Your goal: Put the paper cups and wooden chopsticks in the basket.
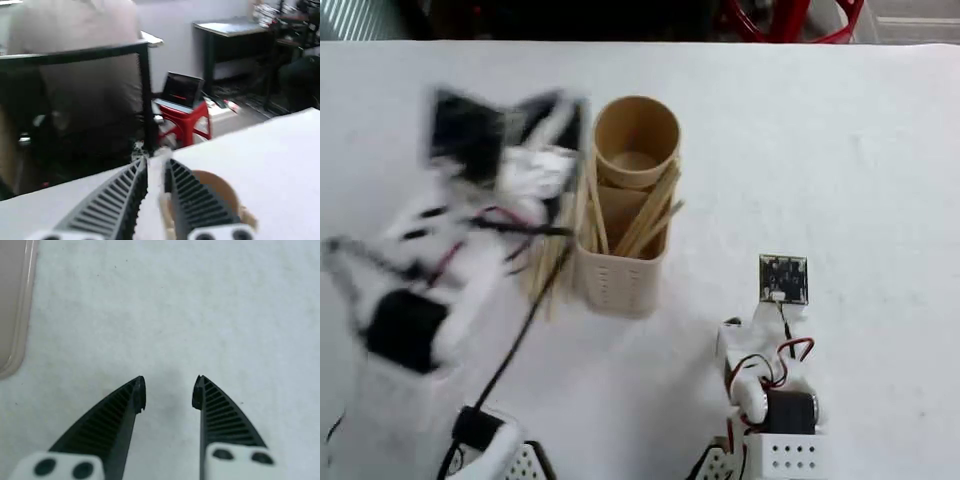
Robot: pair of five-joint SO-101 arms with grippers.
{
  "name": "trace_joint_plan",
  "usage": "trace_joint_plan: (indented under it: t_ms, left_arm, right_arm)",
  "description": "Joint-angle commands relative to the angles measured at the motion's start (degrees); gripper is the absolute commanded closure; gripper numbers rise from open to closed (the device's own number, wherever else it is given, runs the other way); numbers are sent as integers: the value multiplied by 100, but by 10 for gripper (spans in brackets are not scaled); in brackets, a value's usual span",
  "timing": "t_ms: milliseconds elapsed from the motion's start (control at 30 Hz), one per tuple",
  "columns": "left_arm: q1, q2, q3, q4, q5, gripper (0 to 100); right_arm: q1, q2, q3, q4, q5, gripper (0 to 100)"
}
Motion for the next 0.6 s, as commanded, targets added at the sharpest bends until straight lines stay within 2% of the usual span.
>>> trace_joint_plan:
  t_ms: [0,100,167,300,433,567]
  left_arm:
    - [-1464,-1068,9,466,-18,961]
    - [-2413,-1367,782,721,-360,953]
    - [-2791,-1200,1538,457,-642,928]
    - [-2949,-136,2760,-466,-1037,855]
    - [-2738,1613,2382,-651,-1055,903]
    - [-2308,3530,1134,-132,-1055,916]
  right_arm:
    - [-22,-40,53,40,44,839]
    - [-22,-40,53,40,44,839]
    - [-22,-40,53,40,44,839]
    - [-22,-40,53,40,44,839]
    - [-22,-40,53,40,44,839]
    - [-22,-40,53,40,44,839]
